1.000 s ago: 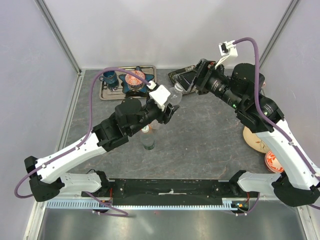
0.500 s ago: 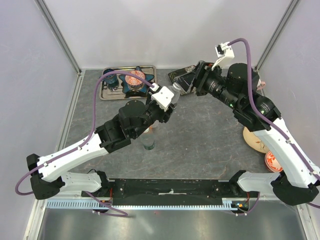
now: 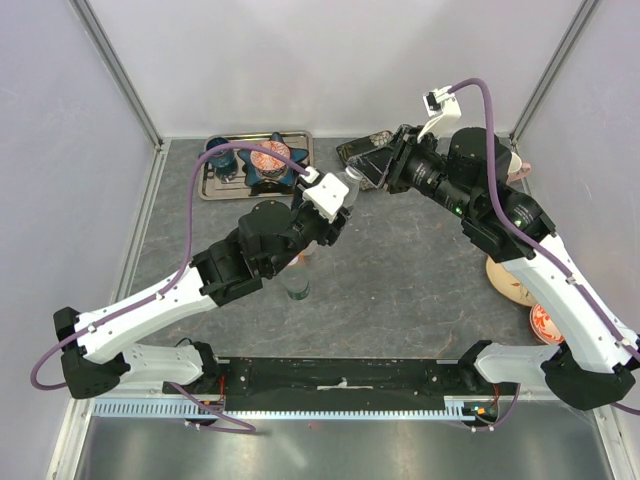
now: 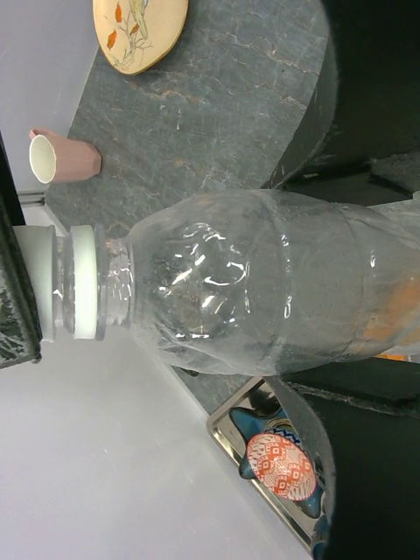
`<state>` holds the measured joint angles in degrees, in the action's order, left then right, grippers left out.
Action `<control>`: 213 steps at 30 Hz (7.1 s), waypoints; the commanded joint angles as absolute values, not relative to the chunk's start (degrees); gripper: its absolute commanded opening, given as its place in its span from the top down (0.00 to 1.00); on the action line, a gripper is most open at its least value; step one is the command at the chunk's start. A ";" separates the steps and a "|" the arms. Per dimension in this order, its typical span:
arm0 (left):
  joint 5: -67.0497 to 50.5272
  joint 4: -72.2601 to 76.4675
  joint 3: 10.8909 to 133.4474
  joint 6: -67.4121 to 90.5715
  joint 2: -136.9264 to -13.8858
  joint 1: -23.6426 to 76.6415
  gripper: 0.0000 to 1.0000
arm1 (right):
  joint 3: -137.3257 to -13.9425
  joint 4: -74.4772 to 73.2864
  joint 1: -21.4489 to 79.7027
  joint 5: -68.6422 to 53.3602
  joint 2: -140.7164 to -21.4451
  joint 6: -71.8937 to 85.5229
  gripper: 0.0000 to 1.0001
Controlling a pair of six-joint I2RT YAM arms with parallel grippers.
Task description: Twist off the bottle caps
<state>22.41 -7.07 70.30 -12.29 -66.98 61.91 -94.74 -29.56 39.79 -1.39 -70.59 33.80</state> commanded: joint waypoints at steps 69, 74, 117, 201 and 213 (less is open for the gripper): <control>-59.66 10.77 68.12 22.90 -63.75 34.19 0.53 | -74.16 -24.50 39.64 21.16 -55.63 22.49 1.00; -34.59 7.65 62.32 16.45 -55.03 34.19 0.52 | -55.22 -22.68 39.46 20.75 -57.73 28.20 1.00; -27.77 3.96 56.34 12.83 -50.89 34.19 0.51 | -50.53 -15.90 38.58 16.79 -86.76 31.29 0.28; -6.86 -13.35 59.15 8.61 -40.78 38.15 0.00 | -68.91 -1.50 31.38 59.06 -79.62 15.47 1.00; -6.06 -13.62 54.93 8.35 -39.29 38.14 0.00 | -66.10 3.34 27.86 55.64 -90.17 18.72 1.00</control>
<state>-7.03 -14.90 55.55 8.10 -39.68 38.24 -67.29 0.08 28.32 56.21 -87.79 17.15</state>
